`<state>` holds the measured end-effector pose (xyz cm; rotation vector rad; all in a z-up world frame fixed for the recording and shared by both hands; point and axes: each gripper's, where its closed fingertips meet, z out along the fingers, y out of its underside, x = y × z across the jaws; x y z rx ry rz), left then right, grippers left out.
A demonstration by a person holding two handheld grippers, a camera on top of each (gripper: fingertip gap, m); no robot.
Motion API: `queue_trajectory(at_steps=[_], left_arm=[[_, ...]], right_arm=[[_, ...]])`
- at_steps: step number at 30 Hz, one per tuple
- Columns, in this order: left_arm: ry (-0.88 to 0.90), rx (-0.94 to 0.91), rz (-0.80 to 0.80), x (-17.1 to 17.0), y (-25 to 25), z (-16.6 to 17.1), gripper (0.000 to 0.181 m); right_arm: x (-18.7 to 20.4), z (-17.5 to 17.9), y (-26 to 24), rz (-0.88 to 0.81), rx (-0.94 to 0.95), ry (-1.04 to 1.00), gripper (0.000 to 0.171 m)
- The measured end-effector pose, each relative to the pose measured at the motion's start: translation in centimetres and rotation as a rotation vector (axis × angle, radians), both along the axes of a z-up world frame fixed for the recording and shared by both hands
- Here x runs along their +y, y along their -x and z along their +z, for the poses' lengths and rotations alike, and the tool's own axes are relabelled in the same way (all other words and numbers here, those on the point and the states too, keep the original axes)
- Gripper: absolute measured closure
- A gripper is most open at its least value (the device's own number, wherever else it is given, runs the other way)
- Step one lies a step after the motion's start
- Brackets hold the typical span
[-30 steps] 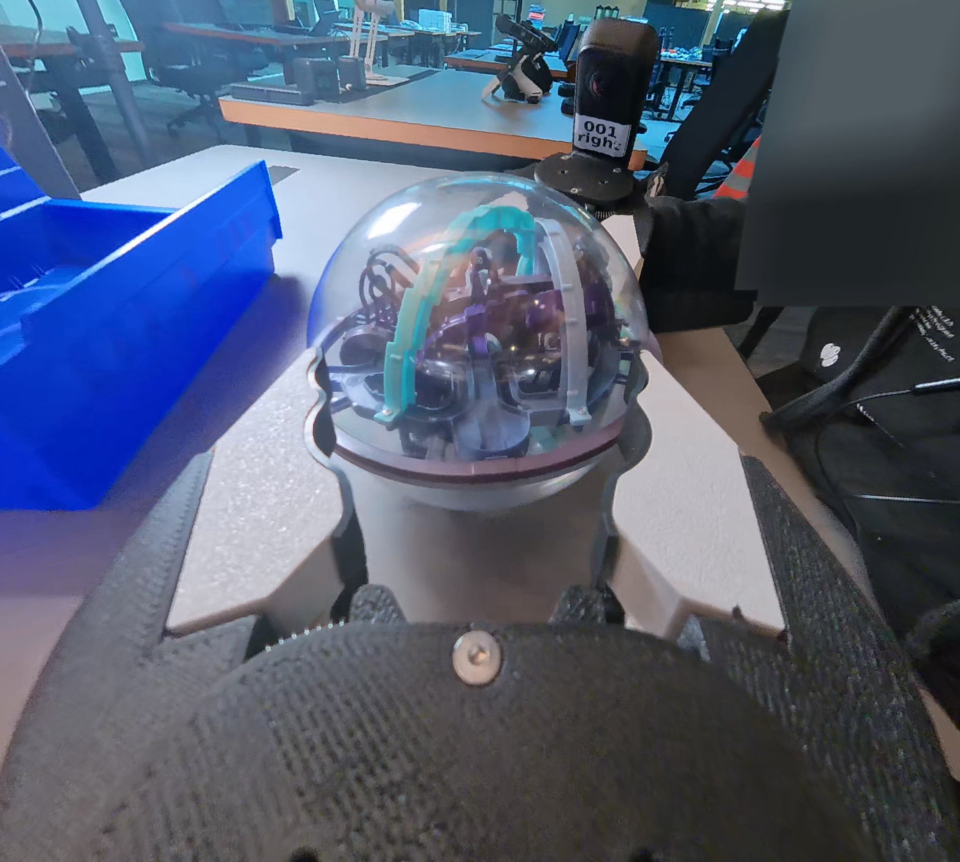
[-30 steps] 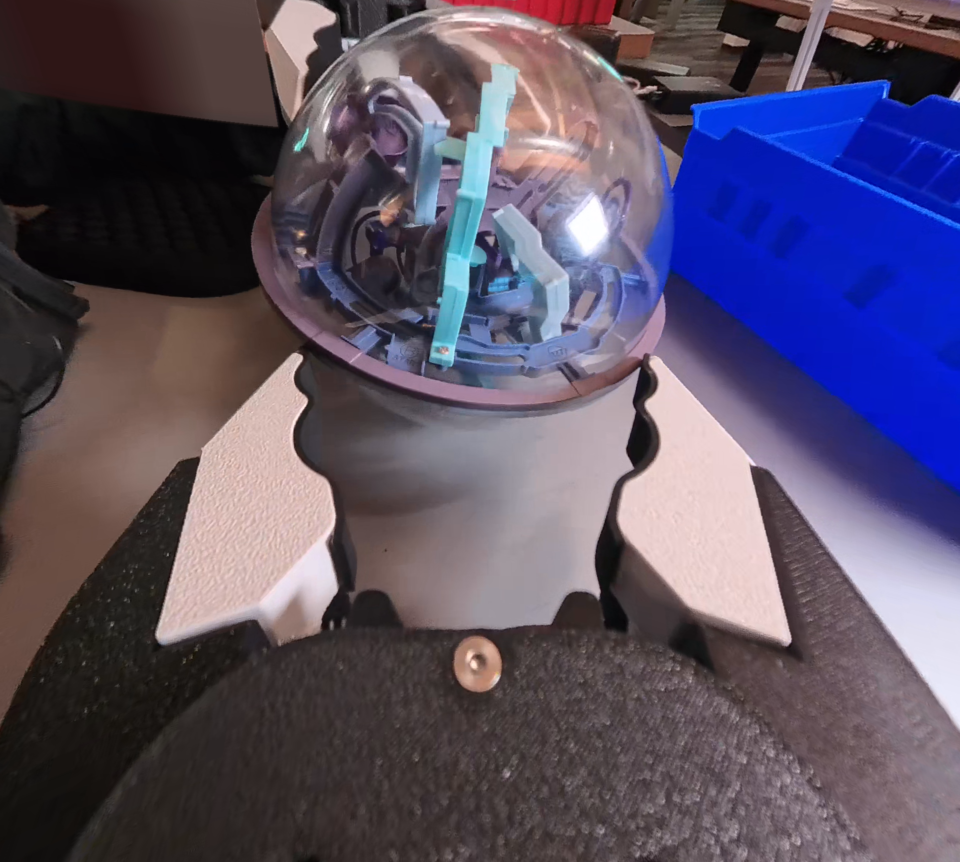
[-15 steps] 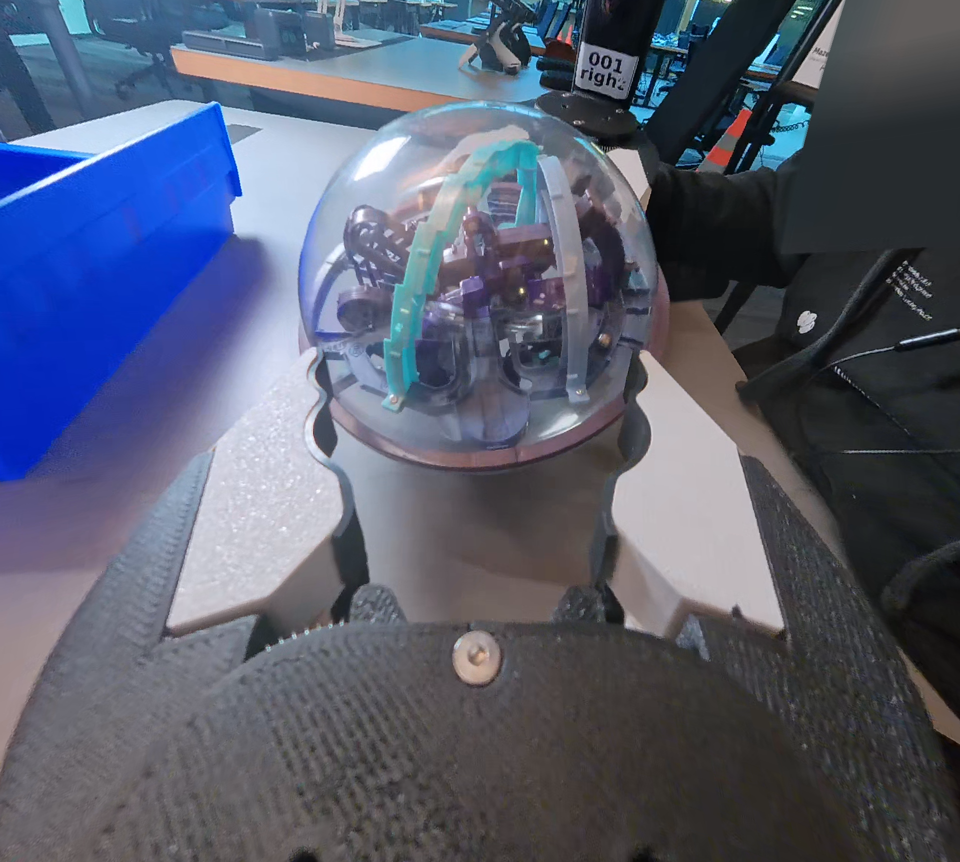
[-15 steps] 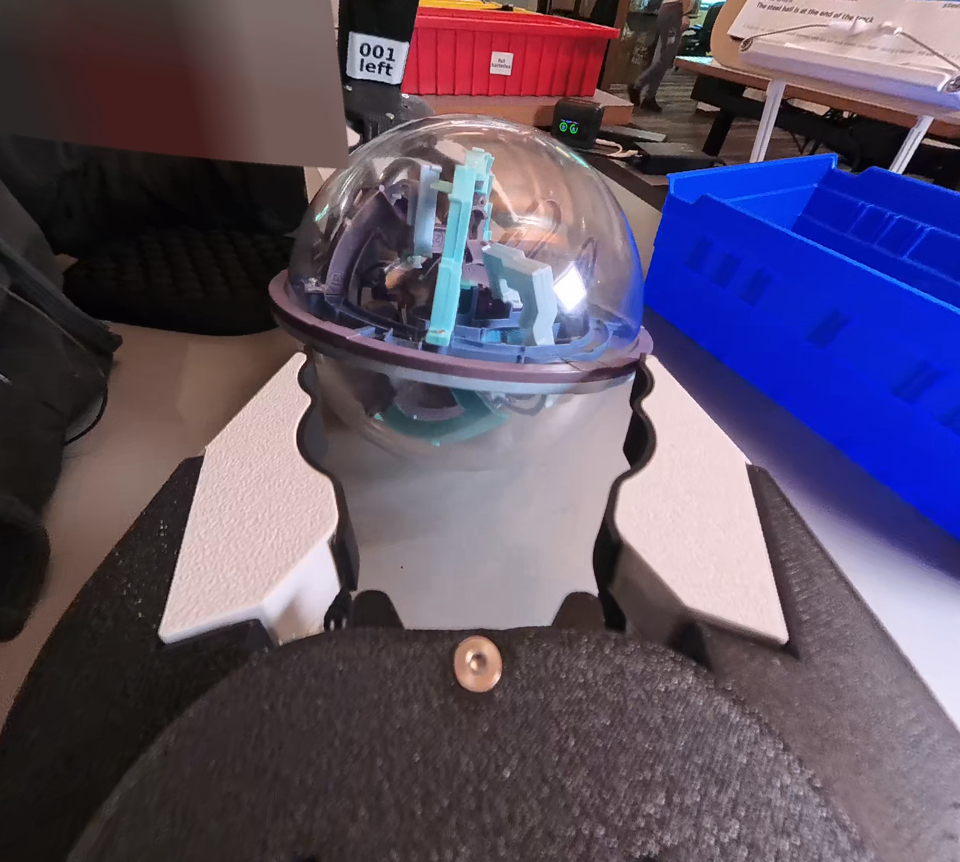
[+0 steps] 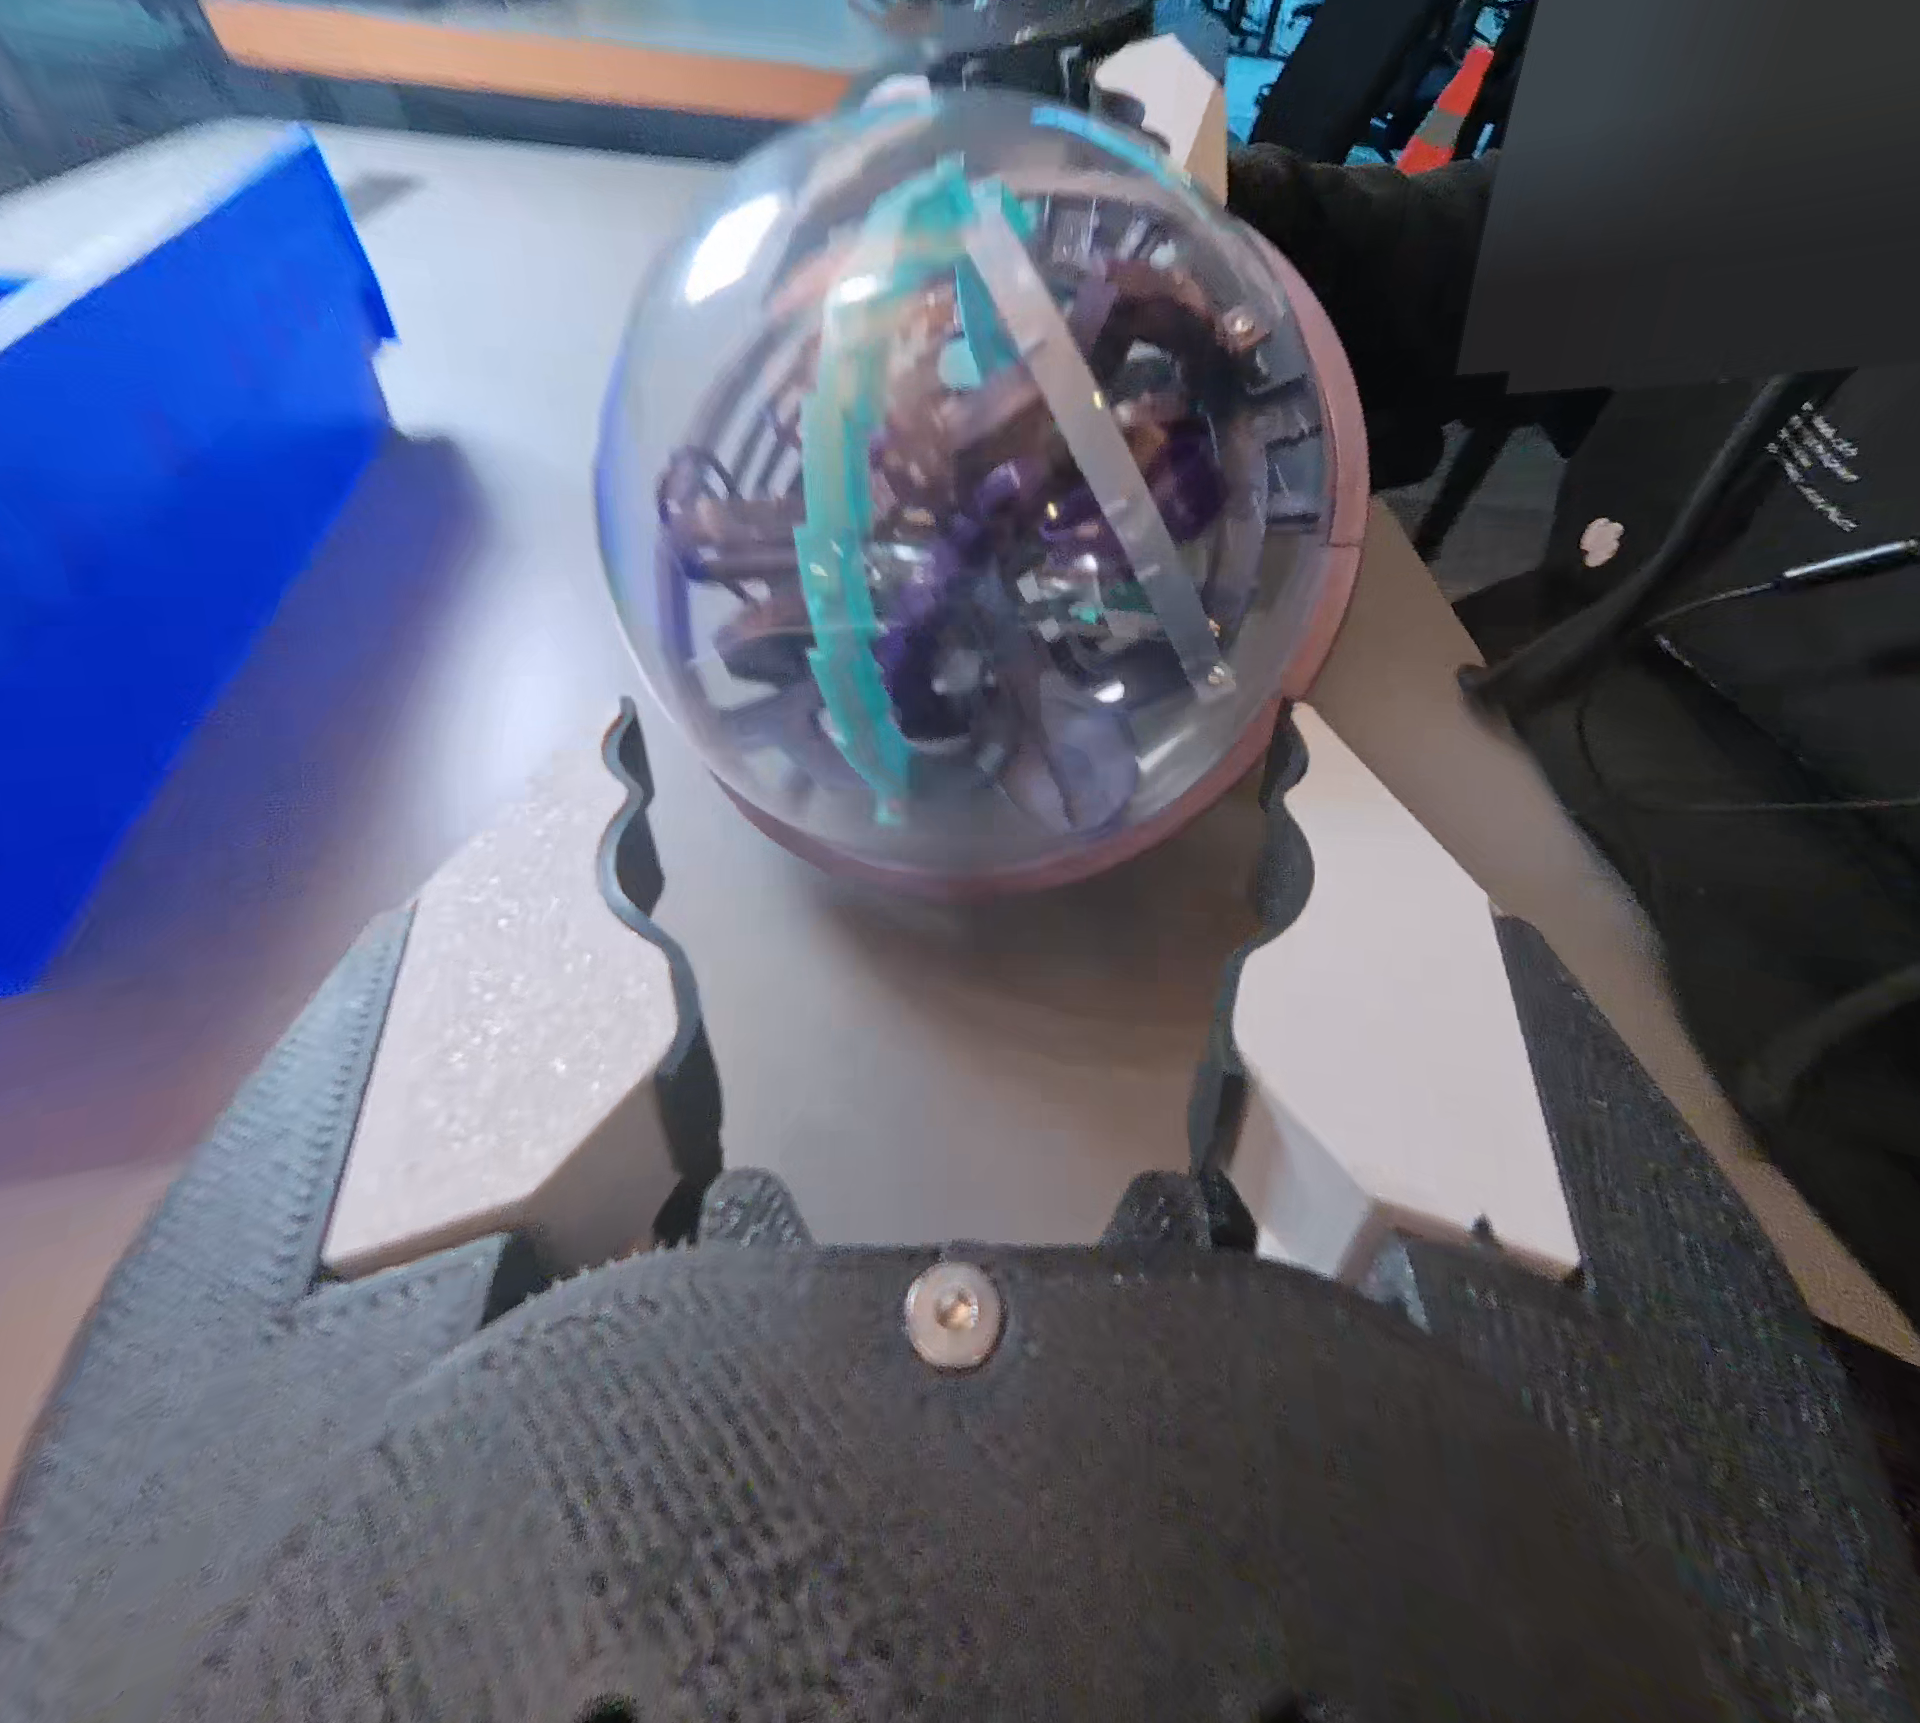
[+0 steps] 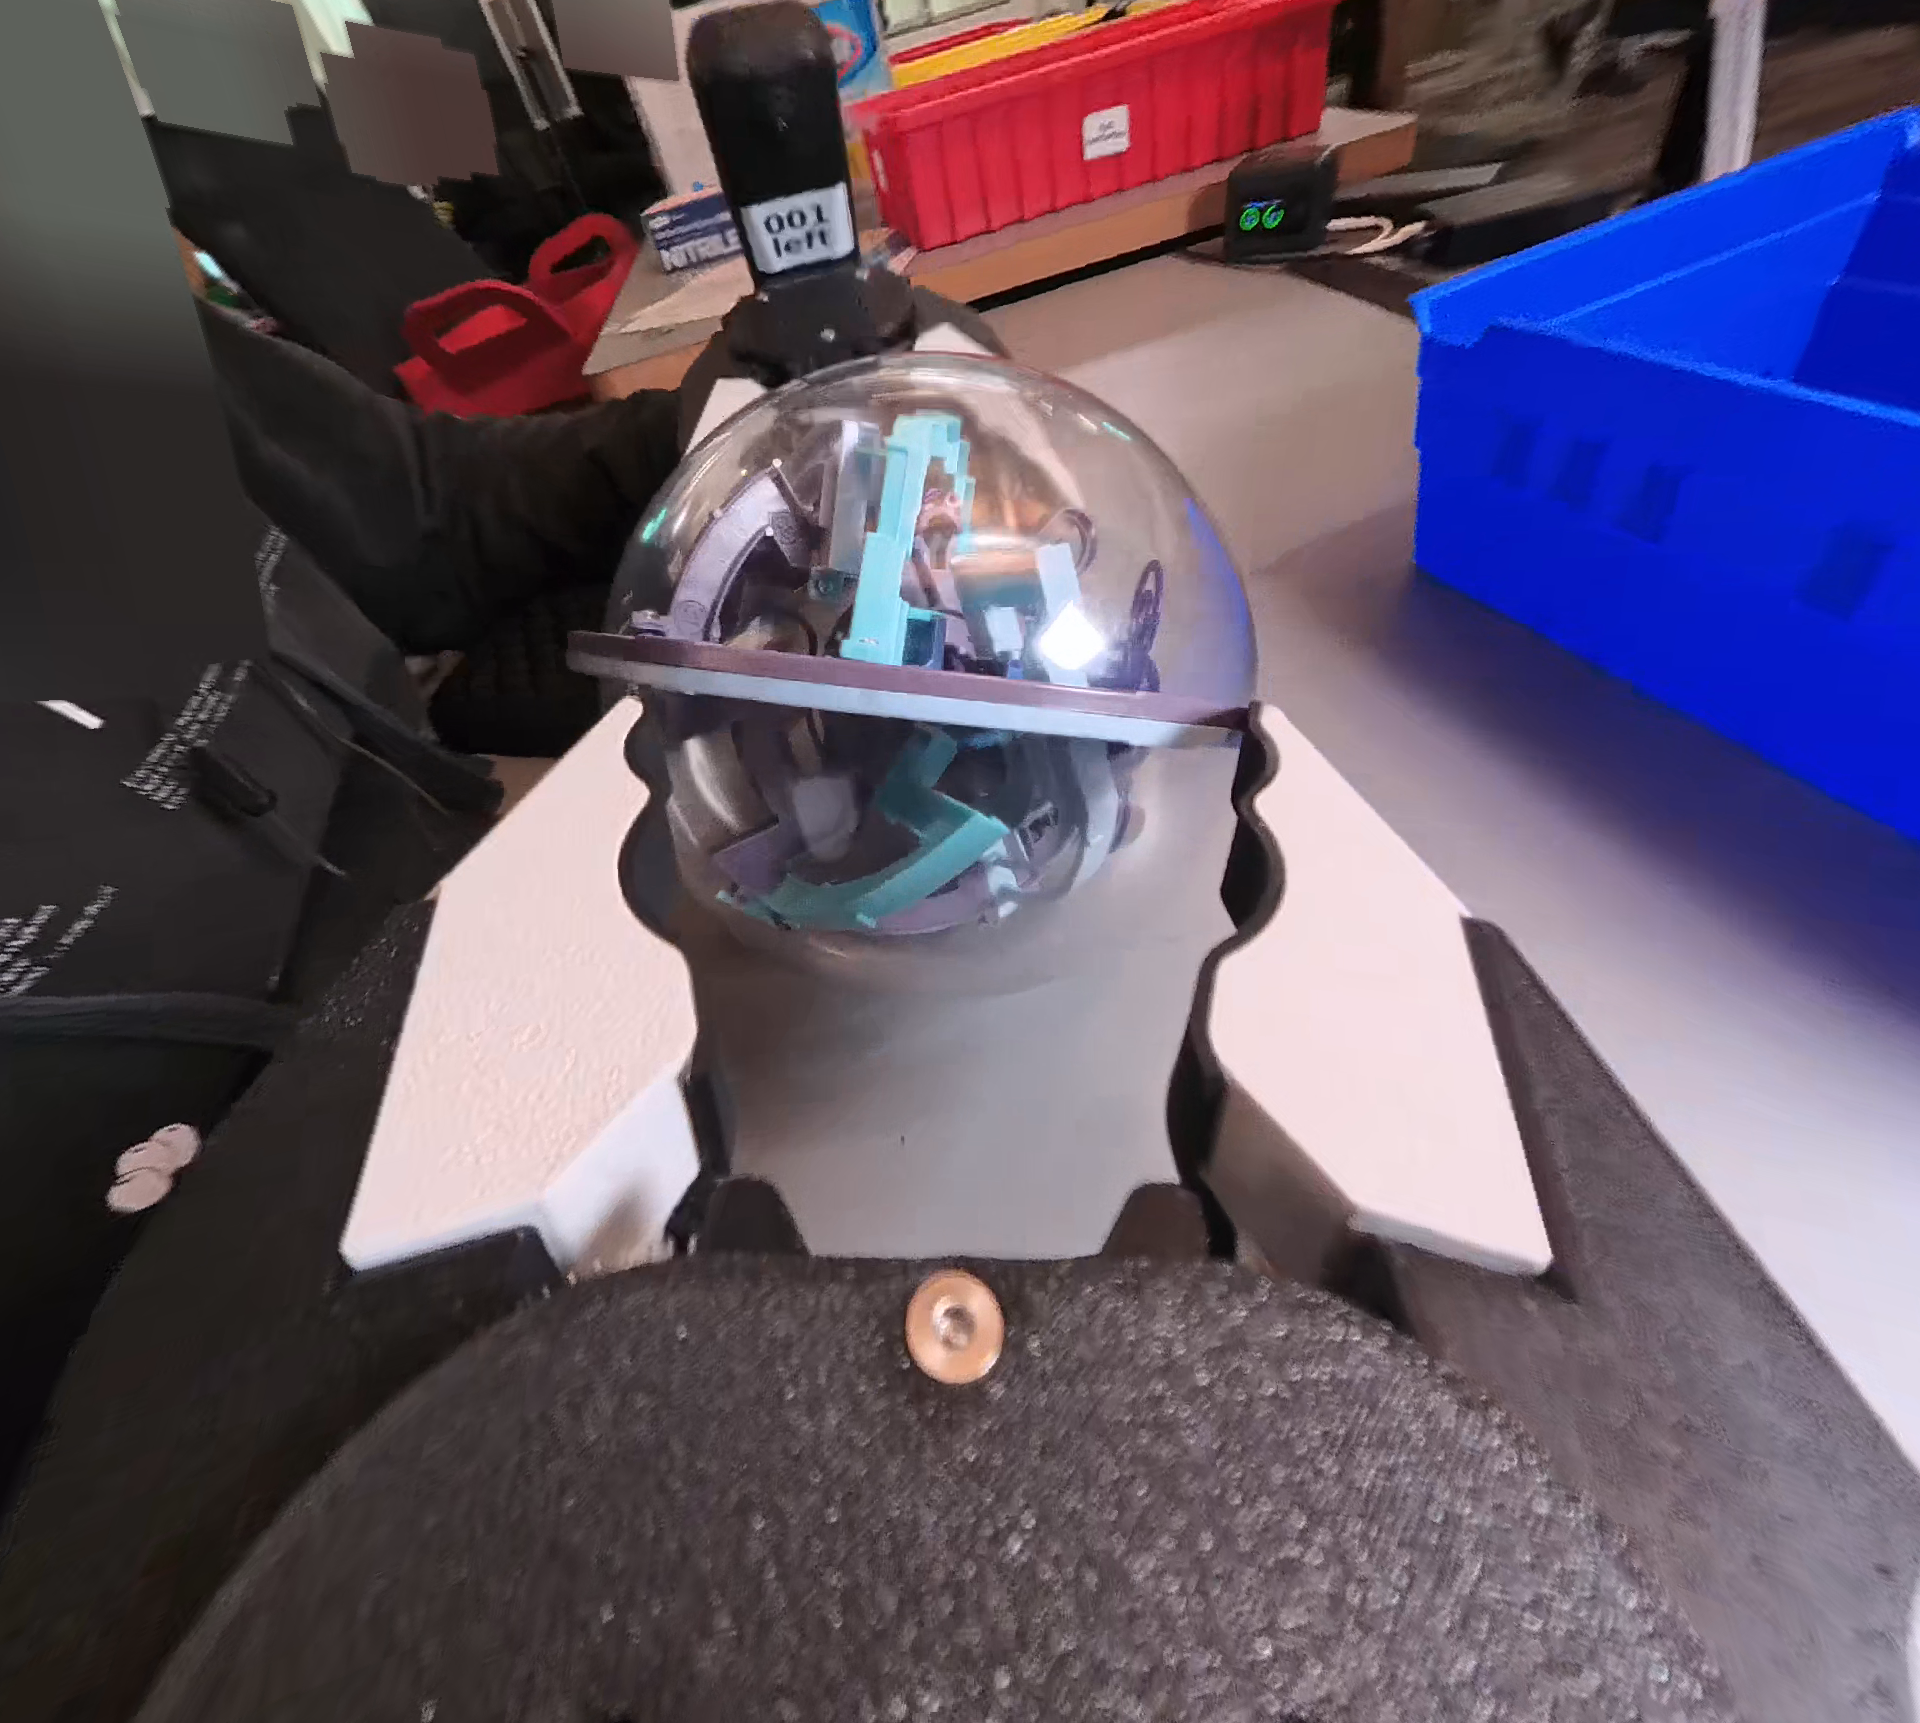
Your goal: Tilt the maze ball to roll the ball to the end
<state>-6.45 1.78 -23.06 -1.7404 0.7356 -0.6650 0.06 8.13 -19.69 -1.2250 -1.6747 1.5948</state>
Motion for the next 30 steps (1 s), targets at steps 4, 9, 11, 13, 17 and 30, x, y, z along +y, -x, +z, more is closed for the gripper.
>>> queue_trajectory(at_steps=[4, 9, 11, 13, 17, 30], left_arm=[[-0.112, 0.015, -0.020, 0.9, 0.5, 2.8, 0.055], [-0.083, 0.026, -0.095, 2.0, -0.6, 1.8, 0.044], [-0.058, -0.041, -0.066, 2.3, 0.0, 1.7, 0.044], [-0.026, -0.129, -0.007, 2.6, 0.8, 1.8, 0.046], [0.022, -0.250, 0.085, 2.9, 1.7, 1.9, 0.049], [0.195, -0.283, 0.147, 1.5, 0.8, 0.6, 0.058]], right_arm=[[0.7, 0.3, 0.9, 0.094, -0.105, 0.068, 0.075], [0.8, 1.1, 3.9, 0.155, -0.168, 0.174, 0.072], [1.1, 1.8, 5.1, 0.108, -0.119, 0.202, 0.073], [2.6, 2.2, 5.8, -0.011, -0.068, 0.186, 0.070], [4.1, 2.3, 4.5, -0.161, -0.015, 0.011, 0.061], [-1.1, -0.1, 2.9, -0.083, 0.064, -0.346, 0.047]])
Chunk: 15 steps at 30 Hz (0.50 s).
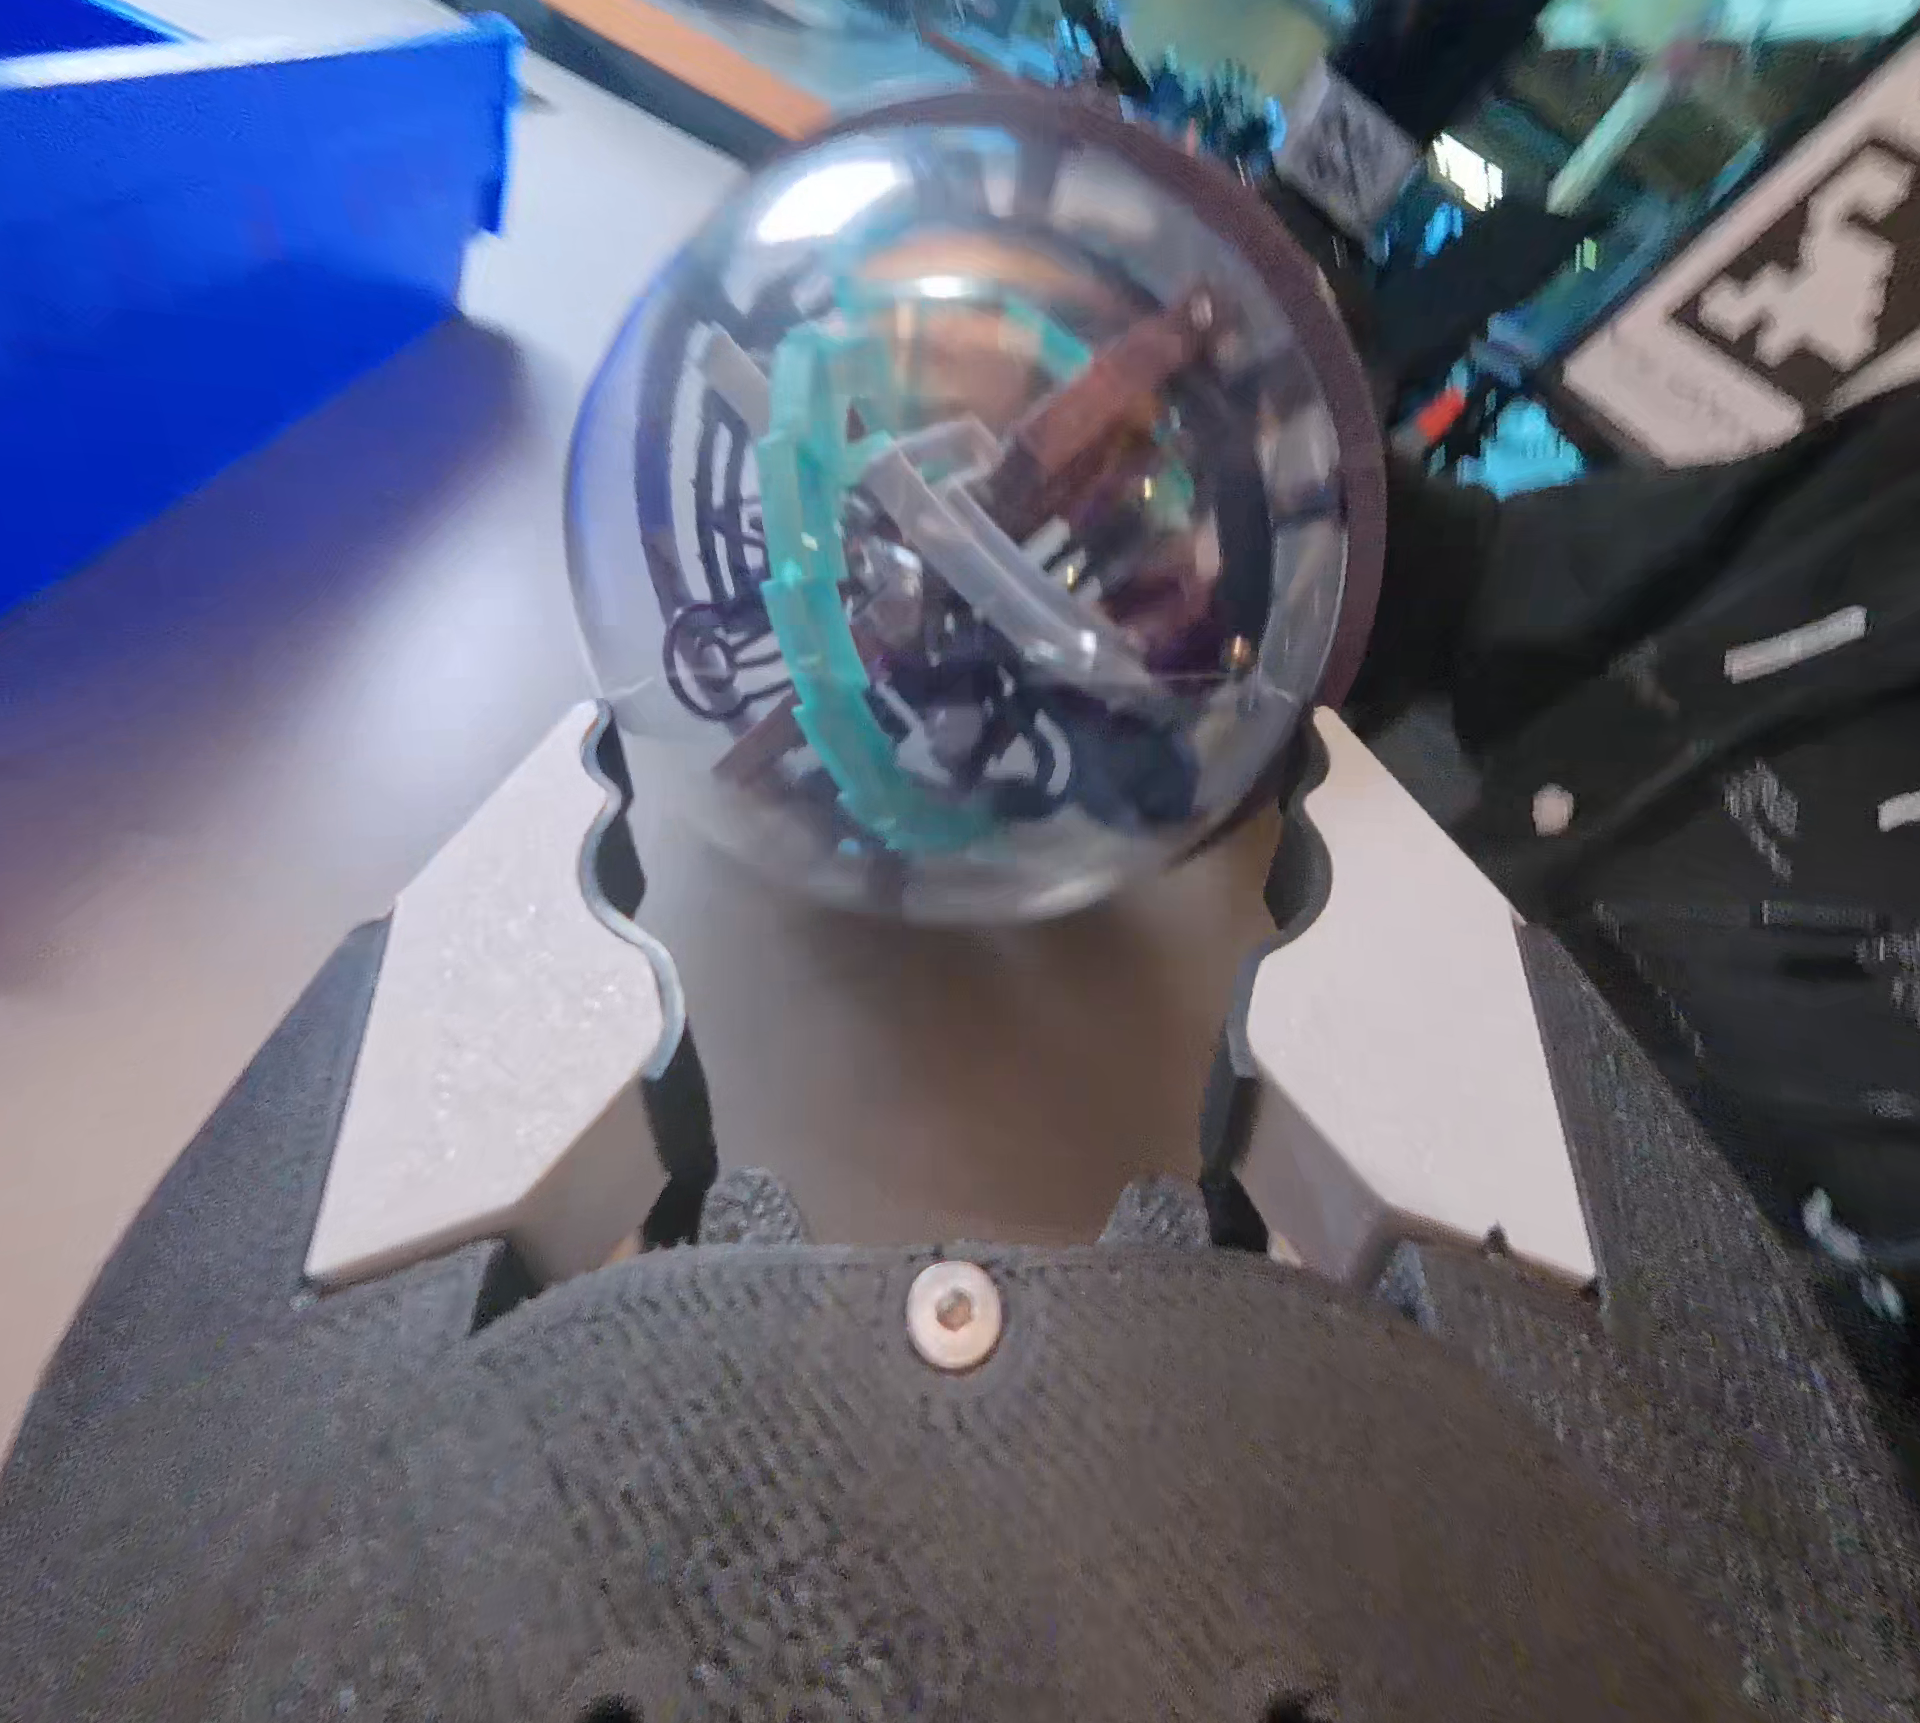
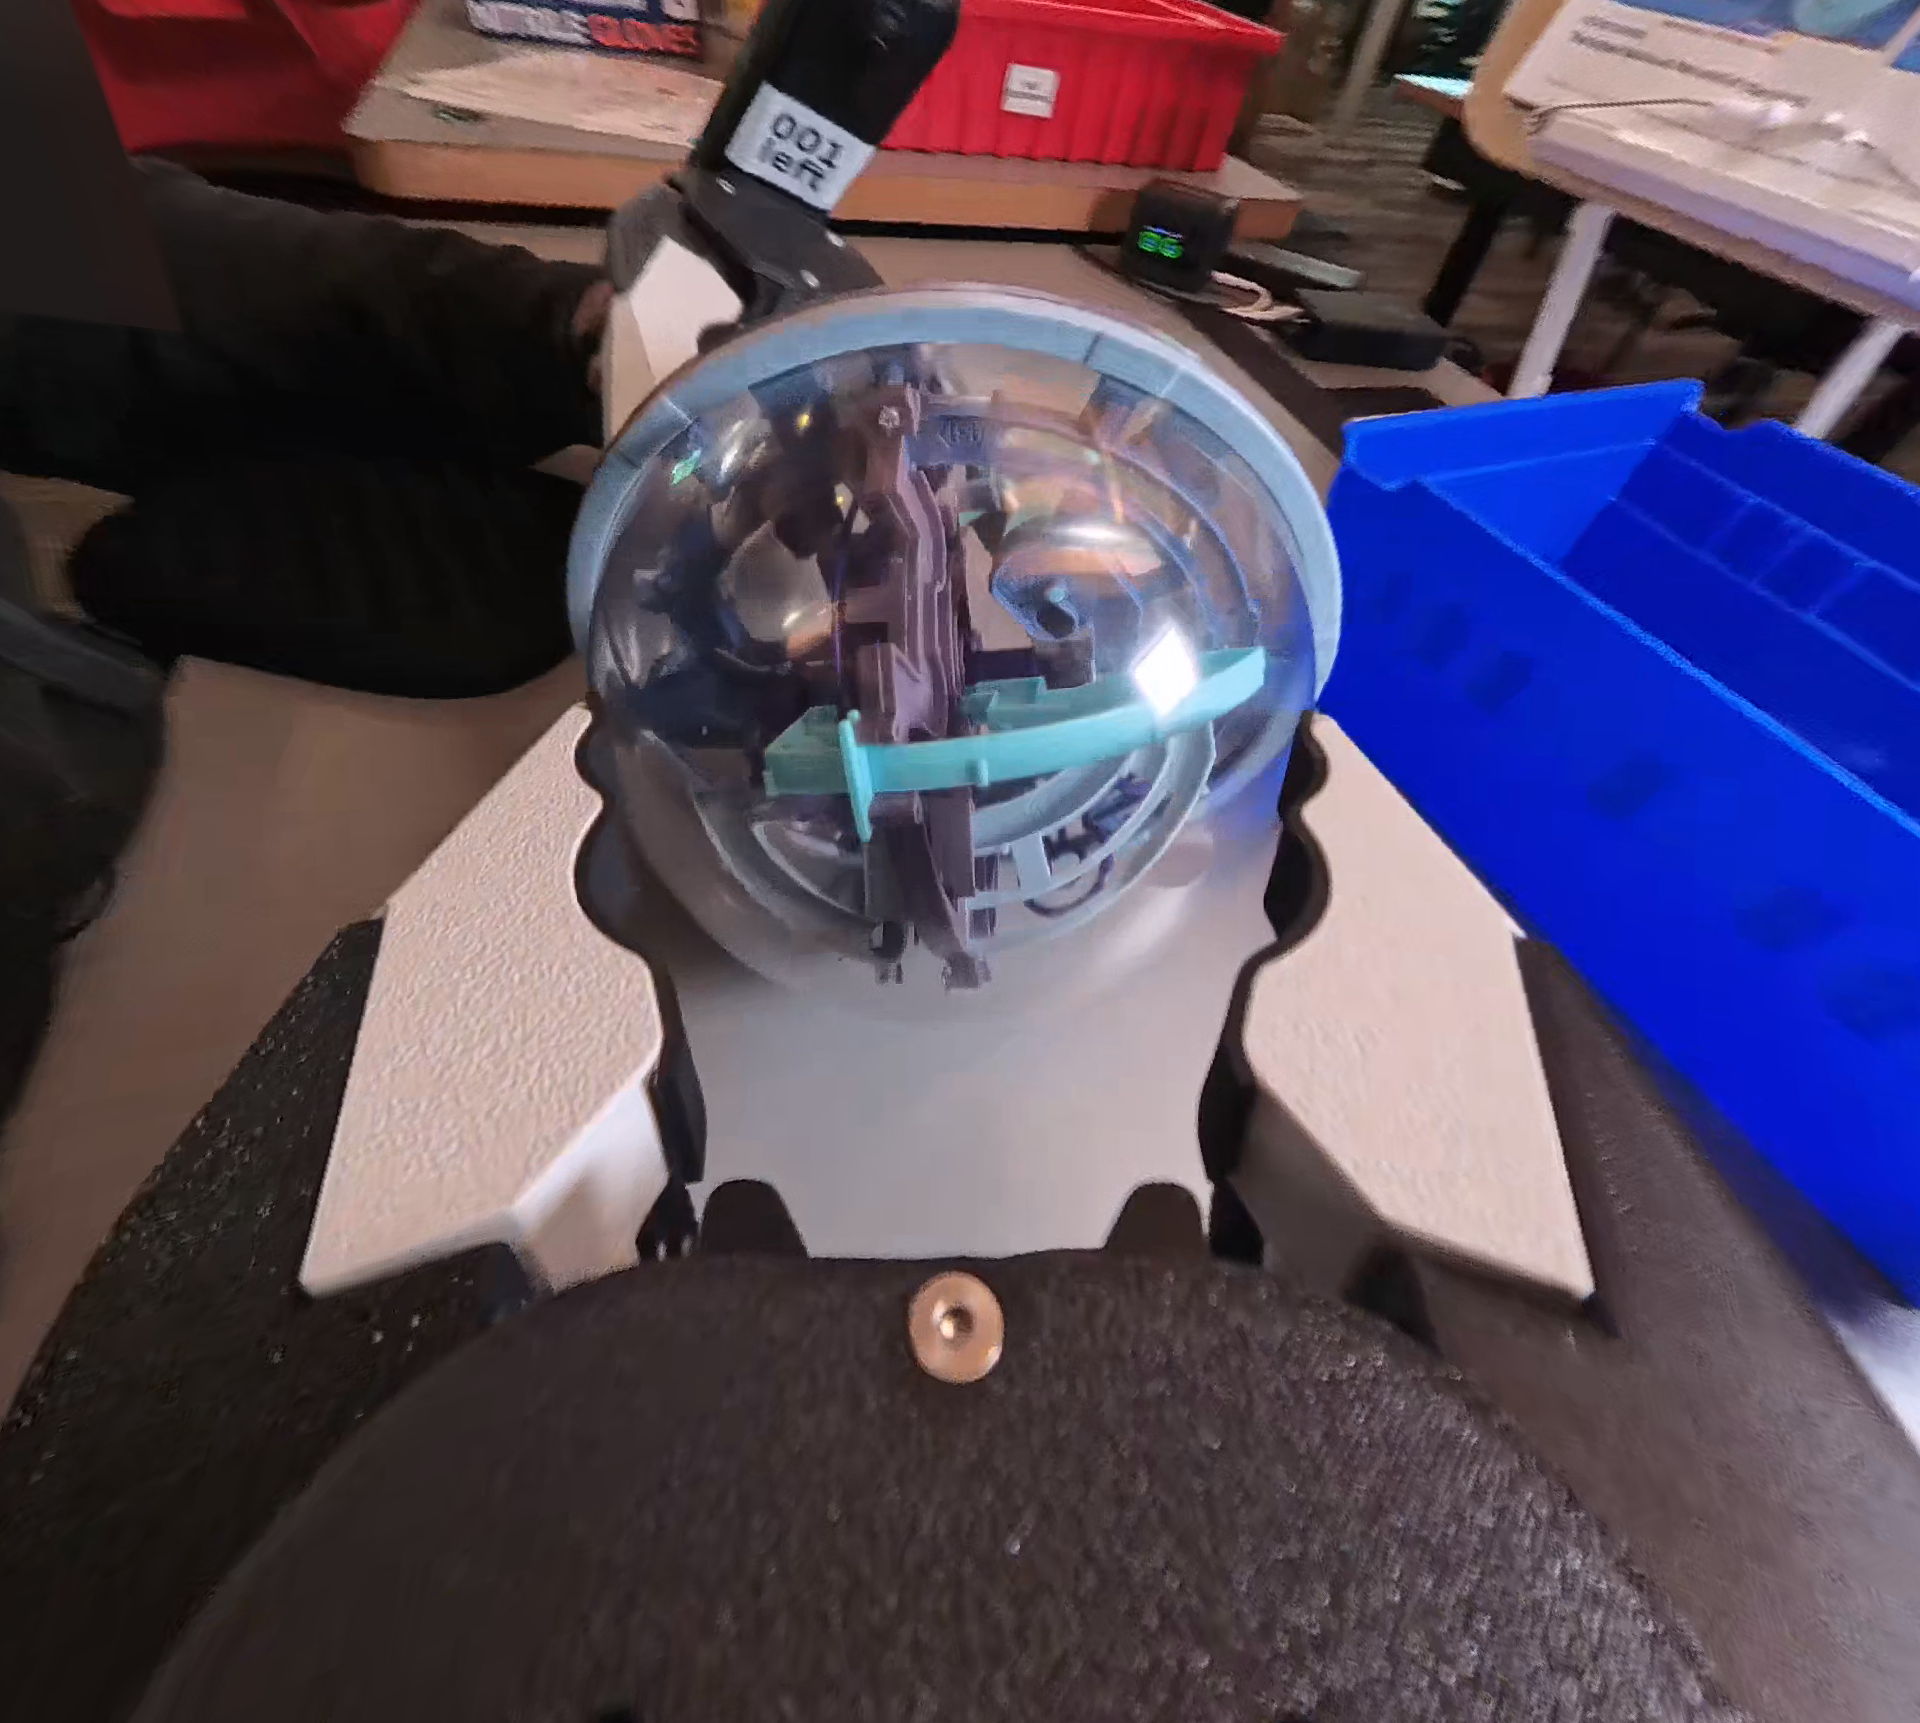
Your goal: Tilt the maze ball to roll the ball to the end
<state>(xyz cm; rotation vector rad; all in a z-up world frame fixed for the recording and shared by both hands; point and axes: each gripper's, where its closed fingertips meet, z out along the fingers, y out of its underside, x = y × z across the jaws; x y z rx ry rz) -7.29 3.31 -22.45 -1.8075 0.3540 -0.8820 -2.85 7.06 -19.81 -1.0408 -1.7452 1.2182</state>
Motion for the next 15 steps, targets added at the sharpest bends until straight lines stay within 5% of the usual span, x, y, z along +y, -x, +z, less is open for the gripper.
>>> queue_trajectory(at_steps=[4, 11, 15], left_arm=[[-0.079, 0.157, -0.108, -2.2, -1.0, -1.3, 0.066], [-0.313, 0.199, -0.023, -0.5, 0.1, 2.3, 0.054], [-0.291, 0.189, -0.058, -0.3, -0.9, 1.6, 0.050]], right_arm=[[-0.3, 0.5, -1.2, 0.118, -0.066, 0.125, 0.050], [0.4, 1.5, -0.9, 0.198, -0.131, 0.263, 0.069], [0.2, 1.9, 0.4, 0.204, -0.140, 0.319, 0.067]])
